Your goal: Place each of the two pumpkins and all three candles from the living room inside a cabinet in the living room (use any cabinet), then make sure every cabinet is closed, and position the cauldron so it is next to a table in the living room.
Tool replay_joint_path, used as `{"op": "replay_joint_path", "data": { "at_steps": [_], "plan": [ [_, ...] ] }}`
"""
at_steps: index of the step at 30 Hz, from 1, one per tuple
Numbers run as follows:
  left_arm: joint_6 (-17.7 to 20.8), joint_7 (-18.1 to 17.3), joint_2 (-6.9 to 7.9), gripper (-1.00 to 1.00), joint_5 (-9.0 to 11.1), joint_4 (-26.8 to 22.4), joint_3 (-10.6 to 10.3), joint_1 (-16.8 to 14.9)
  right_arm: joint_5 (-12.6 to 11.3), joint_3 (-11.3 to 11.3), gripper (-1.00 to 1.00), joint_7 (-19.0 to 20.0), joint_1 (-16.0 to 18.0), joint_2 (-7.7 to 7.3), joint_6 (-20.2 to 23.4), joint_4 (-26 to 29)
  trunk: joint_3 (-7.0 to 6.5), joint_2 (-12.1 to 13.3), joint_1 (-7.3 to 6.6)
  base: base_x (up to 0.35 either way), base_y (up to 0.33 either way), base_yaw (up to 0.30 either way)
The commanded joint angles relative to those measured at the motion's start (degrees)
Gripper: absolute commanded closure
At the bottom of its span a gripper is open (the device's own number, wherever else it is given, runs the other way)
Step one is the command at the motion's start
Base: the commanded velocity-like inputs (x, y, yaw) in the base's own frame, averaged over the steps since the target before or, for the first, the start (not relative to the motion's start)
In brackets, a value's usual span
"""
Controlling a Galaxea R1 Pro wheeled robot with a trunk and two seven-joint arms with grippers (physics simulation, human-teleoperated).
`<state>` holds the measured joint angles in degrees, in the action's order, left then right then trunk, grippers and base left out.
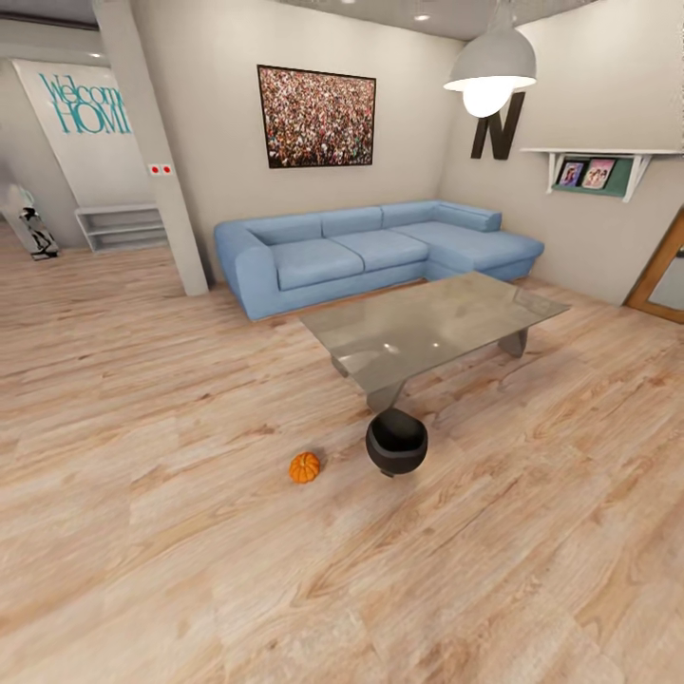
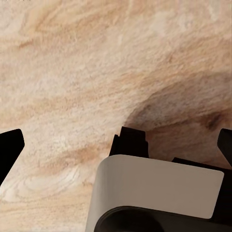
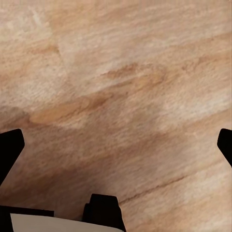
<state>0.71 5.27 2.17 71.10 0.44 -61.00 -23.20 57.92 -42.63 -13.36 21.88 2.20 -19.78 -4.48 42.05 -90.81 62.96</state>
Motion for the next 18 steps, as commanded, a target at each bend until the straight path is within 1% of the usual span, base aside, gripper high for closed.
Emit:
{"op": "replay_joint_path", "data": {
  "at_steps": [1,18],
  "plan": [
    [0.01,0.0,-0.02,-1.0,0.0,0.0,0.0,0.0,0.0,0.0,-1.0,0.0,0.0,0.0,0.0,0.0,-0.09,0.0,0.0,0.0,0.0,0.0],
    [0.02,0.0,-0.04,-1.0,0.0,0.0,0.0,0.0,0.0,0.0,-1.0,0.0,0.0,0.0,0.0,0.0,-1.63,0.0,0.0,0.0,0.0,0.0]
  ]
}}
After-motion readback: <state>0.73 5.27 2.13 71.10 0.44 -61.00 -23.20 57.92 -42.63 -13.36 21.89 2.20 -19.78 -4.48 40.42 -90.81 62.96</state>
